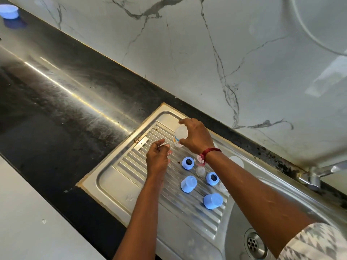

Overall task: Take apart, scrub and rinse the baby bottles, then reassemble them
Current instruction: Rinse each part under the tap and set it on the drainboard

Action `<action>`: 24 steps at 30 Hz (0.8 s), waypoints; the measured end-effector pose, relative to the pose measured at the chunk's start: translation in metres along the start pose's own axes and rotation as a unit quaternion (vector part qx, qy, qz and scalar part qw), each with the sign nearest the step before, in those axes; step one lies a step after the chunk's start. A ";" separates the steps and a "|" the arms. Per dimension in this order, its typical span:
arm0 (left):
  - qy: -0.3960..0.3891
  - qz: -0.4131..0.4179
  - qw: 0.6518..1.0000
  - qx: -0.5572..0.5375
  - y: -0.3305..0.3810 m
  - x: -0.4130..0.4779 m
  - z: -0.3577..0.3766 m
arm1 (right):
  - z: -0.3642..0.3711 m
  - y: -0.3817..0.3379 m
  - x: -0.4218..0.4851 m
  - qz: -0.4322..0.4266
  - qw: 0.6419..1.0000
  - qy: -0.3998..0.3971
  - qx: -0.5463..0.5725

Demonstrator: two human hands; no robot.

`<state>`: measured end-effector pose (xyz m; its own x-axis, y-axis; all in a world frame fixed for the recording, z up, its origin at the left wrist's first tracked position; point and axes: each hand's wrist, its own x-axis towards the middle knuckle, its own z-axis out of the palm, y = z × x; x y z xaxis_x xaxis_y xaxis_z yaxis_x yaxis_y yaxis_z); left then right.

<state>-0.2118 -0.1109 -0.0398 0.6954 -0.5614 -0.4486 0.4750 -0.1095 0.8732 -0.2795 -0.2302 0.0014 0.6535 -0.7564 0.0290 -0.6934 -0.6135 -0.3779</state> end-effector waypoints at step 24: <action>-0.359 -0.003 0.926 0.121 -0.080 -0.206 0.126 | -0.028 0.169 -0.310 0.293 0.913 0.220 0.178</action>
<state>-0.4609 -0.0895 0.0067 0.1145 -0.9510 -0.2871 0.2828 -0.2458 0.9272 -0.6078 -0.1057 -0.0458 -0.0379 -0.9972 0.0642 -0.6914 -0.0202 -0.7222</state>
